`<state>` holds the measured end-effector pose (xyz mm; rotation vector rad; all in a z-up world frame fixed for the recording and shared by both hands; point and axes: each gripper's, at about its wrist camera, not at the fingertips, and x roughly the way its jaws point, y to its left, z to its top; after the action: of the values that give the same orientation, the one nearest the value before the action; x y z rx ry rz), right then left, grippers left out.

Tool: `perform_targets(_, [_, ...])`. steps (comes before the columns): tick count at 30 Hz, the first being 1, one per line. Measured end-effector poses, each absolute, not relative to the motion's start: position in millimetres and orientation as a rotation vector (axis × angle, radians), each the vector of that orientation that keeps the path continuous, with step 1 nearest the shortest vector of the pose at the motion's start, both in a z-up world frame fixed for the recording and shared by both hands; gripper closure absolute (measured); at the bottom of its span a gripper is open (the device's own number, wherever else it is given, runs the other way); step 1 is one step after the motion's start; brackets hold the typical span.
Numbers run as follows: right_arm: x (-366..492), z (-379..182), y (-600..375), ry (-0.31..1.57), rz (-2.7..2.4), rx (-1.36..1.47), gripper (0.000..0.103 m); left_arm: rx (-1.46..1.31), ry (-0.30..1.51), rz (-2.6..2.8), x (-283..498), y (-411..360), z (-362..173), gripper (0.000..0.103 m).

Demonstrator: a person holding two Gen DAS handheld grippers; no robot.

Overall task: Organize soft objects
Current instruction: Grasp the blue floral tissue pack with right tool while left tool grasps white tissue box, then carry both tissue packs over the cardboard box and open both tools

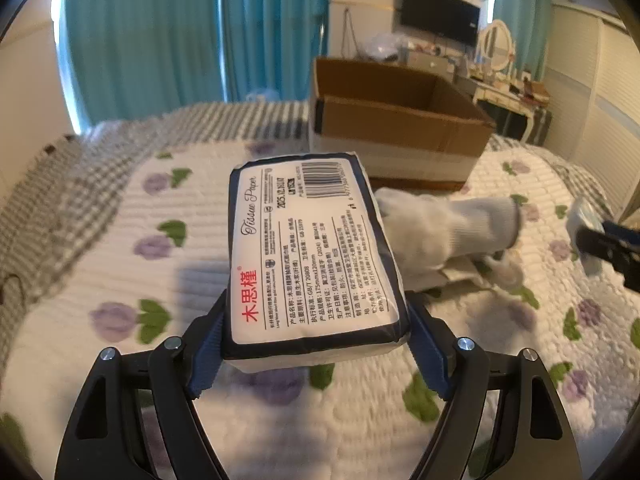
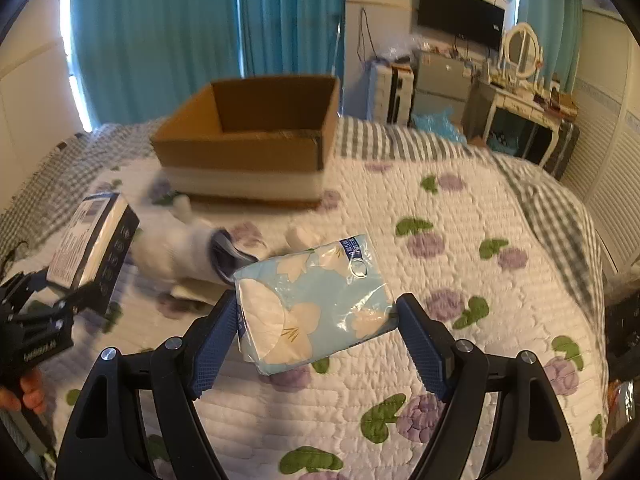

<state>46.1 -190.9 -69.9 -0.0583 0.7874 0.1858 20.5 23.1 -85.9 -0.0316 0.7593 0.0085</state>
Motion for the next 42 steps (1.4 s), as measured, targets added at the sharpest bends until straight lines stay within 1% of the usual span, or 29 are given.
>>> perform_targets(5, [35.2,-43.6,-182.4,0.736,0.212,-0.058,0.024,-0.038,0.681,0.002,-1.0,25.5,-48.7,0.024])
perform_targets(13, [37.5,23.4,-168.3,0.602,0.259,-0.09,0.024,-0.04,0.578,-0.003,8.8,18.8,11.9,0.024])
perform_targets(19, [75.6,75.0,-159.8,0.515,0.283,-0.105,0.024,0.026,0.519,-0.021,48.3,0.4,47.1,0.024])
perform_targets(25, [153.2,107.2,-143.1,0.465,0.275,-0.153,0.024,0.095,0.508,-0.03,117.2,-15.6,65.7,0.024])
perform_targets(29, [208.6,100.4,-132.2,0.49,0.292,-0.141,0.024,0.1,0.536,-0.021,166.2,-20.6,54.2,0.024])
perform_targets(33, [262.0,66.8,-125.3,0.558,0.325,-0.105,0.024,0.106,0.608,-0.006,208.5,-21.1,17.9,0.024])
perform_targets(38, [312.8,14.4,-116.7,0.649,0.343,-0.11,0.025,0.092,0.686,-0.016,239.3,-20.0,-26.9,0.024])
perform_targets(42, [331.4,-11.7,-116.9,0.672,0.36,-0.096,0.025,0.086,0.705,-0.028,247.1,-21.4,-45.9,0.024])
